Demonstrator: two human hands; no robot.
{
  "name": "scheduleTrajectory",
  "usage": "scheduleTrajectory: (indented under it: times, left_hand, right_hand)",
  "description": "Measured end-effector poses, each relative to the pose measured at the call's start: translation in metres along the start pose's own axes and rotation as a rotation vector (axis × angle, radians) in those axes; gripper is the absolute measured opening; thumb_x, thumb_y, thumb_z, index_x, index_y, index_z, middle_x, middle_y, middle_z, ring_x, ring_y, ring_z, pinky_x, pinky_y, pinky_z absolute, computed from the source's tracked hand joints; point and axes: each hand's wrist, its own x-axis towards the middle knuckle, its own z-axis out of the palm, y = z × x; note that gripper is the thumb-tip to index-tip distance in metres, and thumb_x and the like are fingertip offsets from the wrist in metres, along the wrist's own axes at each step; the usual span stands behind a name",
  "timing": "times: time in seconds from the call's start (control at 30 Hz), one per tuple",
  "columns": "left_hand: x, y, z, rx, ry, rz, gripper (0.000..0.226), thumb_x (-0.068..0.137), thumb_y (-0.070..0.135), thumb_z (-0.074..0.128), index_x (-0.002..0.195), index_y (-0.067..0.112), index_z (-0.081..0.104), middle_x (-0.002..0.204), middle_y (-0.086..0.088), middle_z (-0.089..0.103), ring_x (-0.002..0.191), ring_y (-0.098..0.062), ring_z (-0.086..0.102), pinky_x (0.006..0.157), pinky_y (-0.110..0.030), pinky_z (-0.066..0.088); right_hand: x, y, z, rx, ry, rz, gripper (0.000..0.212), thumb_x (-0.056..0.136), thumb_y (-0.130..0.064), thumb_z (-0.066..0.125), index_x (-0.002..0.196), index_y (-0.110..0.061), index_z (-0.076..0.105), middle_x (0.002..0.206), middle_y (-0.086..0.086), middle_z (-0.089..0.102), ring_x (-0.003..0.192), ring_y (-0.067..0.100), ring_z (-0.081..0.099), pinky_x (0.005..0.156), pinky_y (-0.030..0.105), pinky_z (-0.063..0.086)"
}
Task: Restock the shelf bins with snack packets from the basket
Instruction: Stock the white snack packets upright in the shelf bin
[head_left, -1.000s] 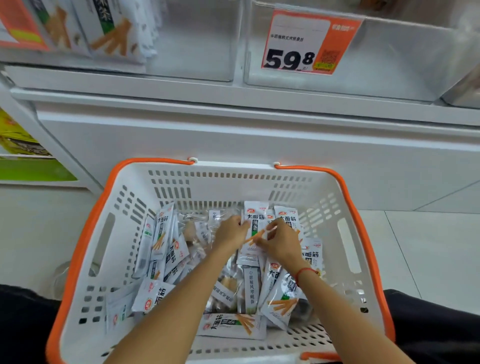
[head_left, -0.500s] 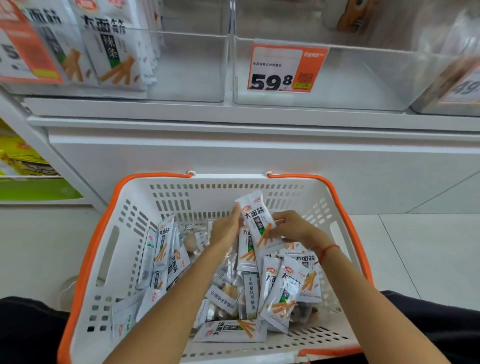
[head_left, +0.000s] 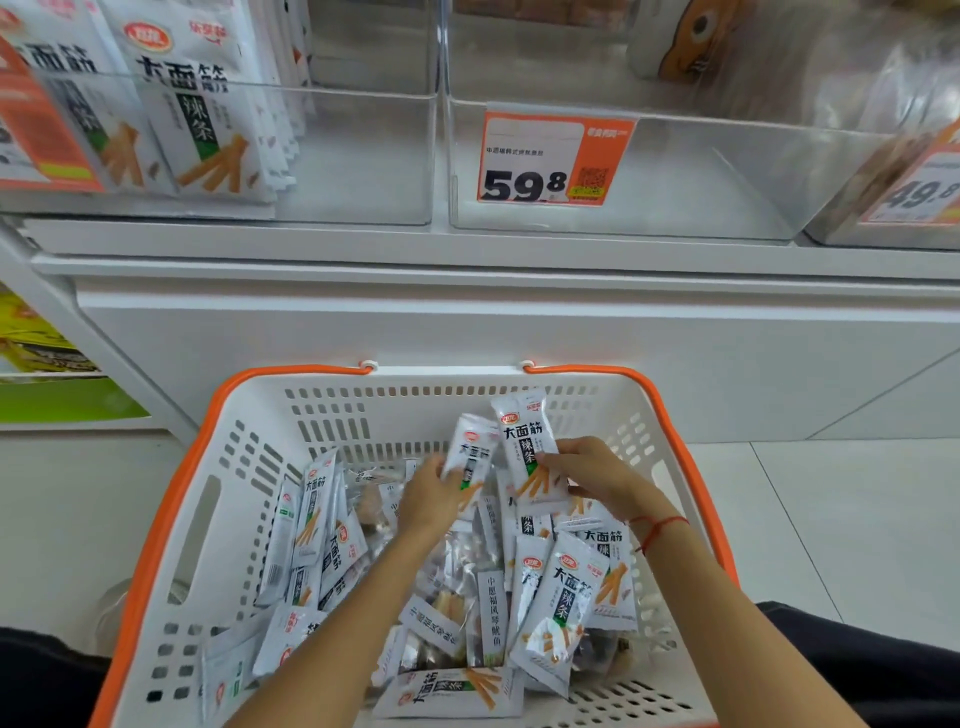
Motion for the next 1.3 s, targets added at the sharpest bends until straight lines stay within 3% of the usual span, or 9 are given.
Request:
scheduleTrajectory:
  times: [0.13, 0.37, 0.6, 0.73, 0.87, 1.03, 1.1, 1.23, 1.3]
  left_hand:
    - [-0.003, -0.011, -0.043, -0.240, 0.013, -0.090, 0.025, 0.100, 0.023, 0.043, 0.116, 0.006, 0.052, 0.111, -0.009, 0.062, 0.093, -0.022, 0.062, 0.086, -0.039, 0.052]
    - [-0.021, -0.014, -0.057, -0.567, -0.111, -0.258, 0.031, 0.103, 0.028, 0.033, 0.098, 0.016, 0.060, 0.096, -0.013, 0.066, 0.076, -0.017, 0.064, 0.064, -0.028, 0.051]
    - [-0.033, -0.024, -0.046, -0.581, -0.047, -0.237, 0.045, 0.104, 0.026, 0.030, 0.147, 0.013, 0.026, 0.146, -0.003, 0.034, 0.137, -0.025, 0.033, 0.109, -0.039, 0.028]
    - [-0.031, -0.025, -0.041, -0.624, -0.041, -0.251, 0.036, 0.100, 0.017, 0.039, 0.132, 0.004, 0.047, 0.115, -0.011, 0.062, 0.098, -0.026, 0.061, 0.077, -0.033, 0.049]
    - [-0.037, -0.021, -0.052, -0.586, -0.037, -0.231, 0.024, 0.102, 0.017, 0.038, 0.121, 0.007, 0.047, 0.115, -0.011, 0.059, 0.094, -0.025, 0.059, 0.064, -0.027, 0.046]
    - [-0.039, -0.024, -0.065, -0.598, -0.039, -0.248, 0.029, 0.102, 0.030, 0.039, 0.126, 0.016, 0.044, 0.125, -0.003, 0.055, 0.109, -0.021, 0.055, 0.090, -0.037, 0.044]
    - [-0.036, -0.026, -0.063, -0.626, -0.050, -0.262, 0.027, 0.101, 0.029, 0.040, 0.123, 0.017, 0.050, 0.119, -0.006, 0.060, 0.104, -0.021, 0.058, 0.092, -0.042, 0.046]
    - [-0.035, -0.023, -0.061, -0.710, -0.053, -0.305, 0.025, 0.102, 0.020, 0.035, 0.105, 0.012, 0.059, 0.089, -0.007, 0.064, 0.079, -0.020, 0.060, 0.087, -0.042, 0.049]
    - [-0.034, -0.025, -0.061, -0.706, -0.056, -0.324, 0.024, 0.102, 0.017, 0.038, 0.109, 0.008, 0.058, 0.086, -0.009, 0.064, 0.076, -0.022, 0.060, 0.080, -0.040, 0.050]
  right_hand:
    - [-0.008, -0.014, 0.030, 0.101, -0.144, -0.104, 0.003, 0.092, -0.017, 0.060, 0.091, -0.015, 0.061, 0.085, 0.002, 0.068, 0.072, 0.007, 0.064, 0.064, 0.014, 0.050]
    - [-0.005, -0.001, 0.112, -0.067, 0.233, -0.259, 0.032, 0.079, -0.025, 0.076, 0.105, -0.014, 0.062, 0.087, 0.001, 0.065, 0.076, 0.017, 0.064, 0.066, 0.026, 0.051]
    - [-0.016, 0.009, 0.135, -0.207, 0.282, -0.332, 0.021, 0.078, -0.036, 0.076, 0.087, -0.023, 0.062, 0.074, -0.003, 0.070, 0.067, 0.009, 0.066, 0.061, 0.018, 0.050]
    - [-0.019, 0.010, 0.131, -0.170, 0.305, -0.340, 0.018, 0.078, -0.036, 0.076, 0.082, -0.023, 0.063, 0.068, -0.004, 0.071, 0.063, 0.007, 0.066, 0.065, 0.025, 0.054]
    - [-0.017, 0.001, 0.115, -0.095, 0.198, -0.346, 0.021, 0.095, -0.029, 0.055, 0.092, -0.015, 0.071, 0.077, 0.001, 0.070, 0.067, 0.021, 0.064, 0.064, 0.027, 0.047]
    - [-0.005, 0.036, 0.071, -1.057, 0.246, 0.047, 0.033, 0.094, -0.027, 0.044, 0.111, -0.005, 0.060, 0.123, 0.016, 0.056, 0.116, 0.031, 0.051, 0.101, 0.039, 0.040]
    - [-0.010, 0.045, 0.074, -1.180, 0.192, 0.099, 0.037, 0.095, -0.034, 0.044, 0.115, -0.007, 0.060, 0.133, 0.015, 0.045, 0.129, 0.033, 0.037, 0.111, 0.043, 0.027]
    - [-0.005, 0.043, 0.077, -0.865, 0.252, 0.059, 0.019, 0.083, -0.022, 0.062, 0.072, -0.014, 0.049, 0.081, 0.003, 0.052, 0.088, 0.025, 0.052, 0.079, 0.035, 0.047]
    - [-0.002, 0.042, 0.078, -0.695, 0.208, 0.045, 0.024, 0.081, -0.013, 0.061, 0.072, -0.015, 0.040, 0.069, -0.001, 0.043, 0.069, 0.019, 0.047, 0.060, 0.027, 0.039]
